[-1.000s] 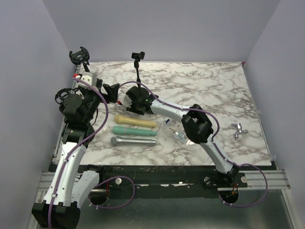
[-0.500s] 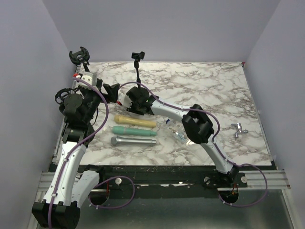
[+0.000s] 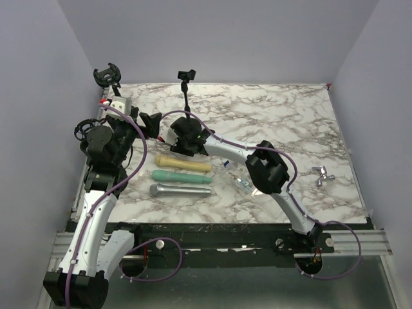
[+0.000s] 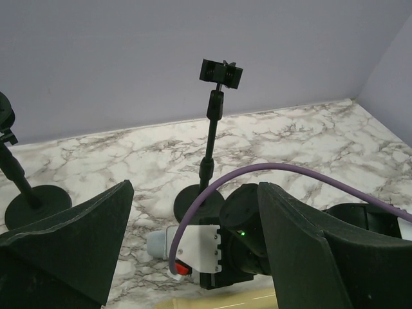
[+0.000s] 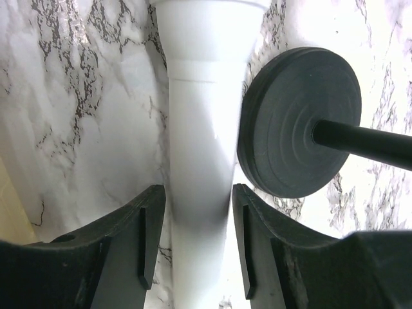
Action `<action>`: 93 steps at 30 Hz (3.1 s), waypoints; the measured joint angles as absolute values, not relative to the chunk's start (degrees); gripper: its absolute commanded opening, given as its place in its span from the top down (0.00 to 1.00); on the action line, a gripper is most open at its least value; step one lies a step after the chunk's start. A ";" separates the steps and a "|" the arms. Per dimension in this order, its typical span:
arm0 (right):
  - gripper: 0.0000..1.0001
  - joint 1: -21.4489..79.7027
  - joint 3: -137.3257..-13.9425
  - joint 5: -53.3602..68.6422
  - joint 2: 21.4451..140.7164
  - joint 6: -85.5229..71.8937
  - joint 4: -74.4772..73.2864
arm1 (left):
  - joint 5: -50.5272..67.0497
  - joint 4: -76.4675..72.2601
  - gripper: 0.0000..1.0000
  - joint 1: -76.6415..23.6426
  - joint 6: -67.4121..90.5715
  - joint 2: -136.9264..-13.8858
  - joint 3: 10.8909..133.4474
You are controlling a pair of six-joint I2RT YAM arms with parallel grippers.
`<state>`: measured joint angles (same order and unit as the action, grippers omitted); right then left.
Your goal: Remove the microphone from the stand
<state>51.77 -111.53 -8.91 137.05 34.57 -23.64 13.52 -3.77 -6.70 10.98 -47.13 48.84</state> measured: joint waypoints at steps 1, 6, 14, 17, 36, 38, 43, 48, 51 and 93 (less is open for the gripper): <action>0.46 51.77 -111.50 -8.82 137.05 34.57 -23.57 | 13.52 -3.77 0.19 -6.70 10.98 -47.16 48.84; 0.46 51.77 -111.46 -8.69 137.03 34.57 -23.44 | 13.54 -3.77 0.19 -6.70 11.03 -47.16 48.84; 0.38 51.75 -111.74 -8.71 137.03 33.76 -23.44 | 13.56 -3.77 0.19 -6.44 11.22 -47.18 48.84; 0.31 51.79 -112.05 -8.75 137.01 32.21 -23.22 | 13.56 -3.77 0.19 -6.44 11.22 -47.18 48.84; 0.00 52.45 -106.24 -11.77 126.10 22.87 -18.96 | 13.58 -3.77 0.19 -6.33 11.64 -47.18 48.84; 0.00 52.45 -105.41 -12.95 124.25 21.93 -18.02 | 13.58 -3.77 0.19 -6.33 11.66 -47.18 48.84; 0.00 52.23 -102.72 -15.20 119.72 17.82 -15.35 | 13.61 -3.77 0.19 -6.33 11.86 -47.18 48.84; 0.00 49.76 -99.96 -14.02 114.93 8.03 -12.58 | 13.67 -3.79 0.19 -6.33 12.01 -47.18 48.84; 0.01 46.70 -96.75 -10.57 110.37 -0.34 -8.95 | 13.76 -3.79 0.19 -6.33 12.10 -47.20 48.84; 0.44 39.81 -112.77 -0.69 123.70 -16.27 9.06 | 15.46 -4.67 0.19 -5.56 13.98 -47.20 48.84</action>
<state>39.81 -112.77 -0.69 123.70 -16.27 9.06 15.46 -4.67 -5.56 13.98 -47.20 48.84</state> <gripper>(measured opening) 0.582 0.803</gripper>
